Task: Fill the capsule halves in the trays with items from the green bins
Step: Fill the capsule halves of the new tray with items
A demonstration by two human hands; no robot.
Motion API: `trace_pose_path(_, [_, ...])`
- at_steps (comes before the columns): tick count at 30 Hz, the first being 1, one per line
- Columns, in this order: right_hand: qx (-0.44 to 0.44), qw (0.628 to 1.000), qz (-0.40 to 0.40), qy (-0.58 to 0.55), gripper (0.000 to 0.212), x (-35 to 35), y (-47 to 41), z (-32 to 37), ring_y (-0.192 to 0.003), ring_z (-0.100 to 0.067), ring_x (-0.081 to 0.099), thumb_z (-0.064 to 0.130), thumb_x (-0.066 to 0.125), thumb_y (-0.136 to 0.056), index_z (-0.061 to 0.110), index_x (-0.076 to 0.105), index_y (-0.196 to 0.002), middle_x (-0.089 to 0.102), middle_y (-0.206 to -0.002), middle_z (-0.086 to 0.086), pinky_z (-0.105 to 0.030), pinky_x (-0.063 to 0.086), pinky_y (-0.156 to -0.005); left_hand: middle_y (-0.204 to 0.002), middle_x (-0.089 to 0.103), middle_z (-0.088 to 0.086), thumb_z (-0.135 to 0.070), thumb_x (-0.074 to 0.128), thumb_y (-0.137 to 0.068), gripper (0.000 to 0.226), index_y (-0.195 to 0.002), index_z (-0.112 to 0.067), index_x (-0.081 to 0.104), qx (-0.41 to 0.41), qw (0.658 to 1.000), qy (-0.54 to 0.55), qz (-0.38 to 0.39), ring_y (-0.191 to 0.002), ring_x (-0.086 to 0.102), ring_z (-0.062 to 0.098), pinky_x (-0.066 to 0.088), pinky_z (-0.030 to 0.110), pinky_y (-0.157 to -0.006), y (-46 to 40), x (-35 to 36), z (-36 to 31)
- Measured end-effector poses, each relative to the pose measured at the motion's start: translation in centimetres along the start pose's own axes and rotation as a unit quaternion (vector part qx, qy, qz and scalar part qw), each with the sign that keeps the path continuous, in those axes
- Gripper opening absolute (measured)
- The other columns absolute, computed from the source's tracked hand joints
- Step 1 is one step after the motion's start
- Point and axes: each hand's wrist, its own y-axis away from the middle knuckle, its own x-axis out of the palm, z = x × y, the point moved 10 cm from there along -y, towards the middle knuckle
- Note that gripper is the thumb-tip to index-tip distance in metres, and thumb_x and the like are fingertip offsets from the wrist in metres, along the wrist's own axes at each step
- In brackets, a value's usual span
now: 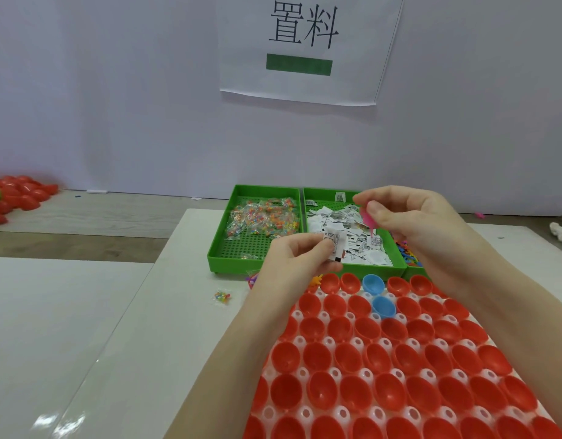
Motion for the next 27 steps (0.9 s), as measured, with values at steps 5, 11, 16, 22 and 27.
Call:
trace_pose_path(5, [-0.008,0.999,0.036,-0.025,0.013,0.6,0.3,0.1,-0.060,0.002,0.061,0.009,0.065,-0.079,0.021,0.072,-0.079,0.071,-0.069,0.008,-0.006,0.041,-0.052,-0.073,0.065,0.002,-0.012,0.058,-0.090,0.019,-0.073,-0.014,0.066,-0.012,0.999,0.043,0.032,-0.068,0.068,0.005,0.053,0.012,-0.074,0.1,0.5,0.0])
trace_pose_path(11, [-0.028,0.999,0.033,0.015,0.015,0.8,0.2,0.3,-0.072,0.001,0.064,0.006,0.068,-0.079,0.020,0.073,-0.078,0.073,-0.077,0.004,-0.005,0.046,-0.062,-0.066,0.064,-0.001,-0.009,0.053,-0.091,0.020,-0.075,-0.007,0.065,-0.034,0.991,0.096,0.091,-0.070,0.068,0.007,0.053,0.013,-0.072,0.2,0.7,0.0])
trace_pose_path(16, [-0.043,0.997,0.038,0.051,0.014,1.2,0.2,0.4,-0.081,-0.021,0.065,0.009,0.070,-0.077,0.023,0.073,-0.078,0.073,-0.082,-0.002,-0.018,0.052,-0.067,-0.077,0.068,0.001,-0.010,0.054,-0.090,0.019,-0.082,-0.008,0.070,-0.043,0.989,0.090,0.113,-0.075,0.069,0.009,0.052,0.013,-0.069,0.2,0.7,0.1])
trace_pose_path(22, [-0.087,0.986,0.070,0.126,0.017,2.5,0.1,1.2,-0.078,-0.007,0.068,0.006,0.071,-0.077,0.022,0.073,-0.081,0.072,-0.081,0.005,-0.015,0.054,-0.074,-0.071,0.071,-0.006,-0.011,0.059,-0.088,0.013,-0.090,-0.014,0.072,-0.006,0.999,-0.011,0.050,-0.070,0.068,0.003,0.052,0.011,-0.071,0.1,-0.2,0.1])
trace_pose_path(27, [-0.107,0.980,0.070,0.150,0.015,2.5,-0.3,1.4,-0.075,-0.002,0.069,0.009,0.073,-0.075,0.018,0.074,-0.087,0.072,-0.080,0.008,-0.012,0.053,-0.070,-0.066,0.071,-0.002,0.001,0.067,-0.080,0.026,-0.104,-0.008,0.065,0.059,0.995,0.022,-0.071,-0.062,0.068,0.008,0.051,0.013,-0.060,-0.1,-1.9,-0.4])
